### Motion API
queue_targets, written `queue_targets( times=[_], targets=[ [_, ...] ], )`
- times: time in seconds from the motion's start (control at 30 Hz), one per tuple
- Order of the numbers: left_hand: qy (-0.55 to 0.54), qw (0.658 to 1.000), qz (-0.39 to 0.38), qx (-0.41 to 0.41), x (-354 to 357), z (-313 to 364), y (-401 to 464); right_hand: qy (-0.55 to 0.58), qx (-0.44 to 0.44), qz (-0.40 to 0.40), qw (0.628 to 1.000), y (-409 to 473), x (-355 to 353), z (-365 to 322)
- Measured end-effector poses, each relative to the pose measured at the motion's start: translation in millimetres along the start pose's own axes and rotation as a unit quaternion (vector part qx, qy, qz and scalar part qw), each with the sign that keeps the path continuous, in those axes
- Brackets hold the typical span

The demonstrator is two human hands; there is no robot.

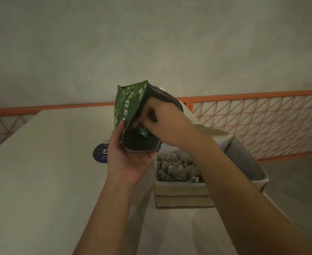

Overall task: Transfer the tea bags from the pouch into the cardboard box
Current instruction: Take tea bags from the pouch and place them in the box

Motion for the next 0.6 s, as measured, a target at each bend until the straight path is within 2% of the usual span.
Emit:
queue_targets(
  times=[0.13,0.27,0.33,0.43,0.6],
  targets=[
    [0.008,1.0,-0.014,-0.006,3.0,0.2,1.0,0.168,0.022,0.131,0.977,-31.5,-33.5,-6.0],
    [0.001,0.999,-0.034,-0.009,3.1,0.1,1.8,0.194,0.059,0.228,0.952,-67.6,-57.3,6.8],
    [0.0,0.999,-0.04,-0.01,2.3,-0.3,2.3,0.176,0.094,0.229,0.953,-85.1,-58.7,20.9],
    [-0.014,0.999,-0.045,-0.017,2.4,-2.0,2.6,0.122,0.144,0.186,0.964,-106.7,-50.7,43.2],
    [-0.013,0.999,-0.039,-0.011,0.8,-2.8,3.1,0.084,0.21,0.178,0.958,-125.4,-43.1,65.6]
  ],
)
Point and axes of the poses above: each hand's wrist, its own y-axis towards the middle knuckle, its own x-axis out of the palm, z = x × y, the point moved 6 cm from there along y, towards the middle knuckle, and after that the axes turned 12 degrees about -x, right-handed, at the moved point
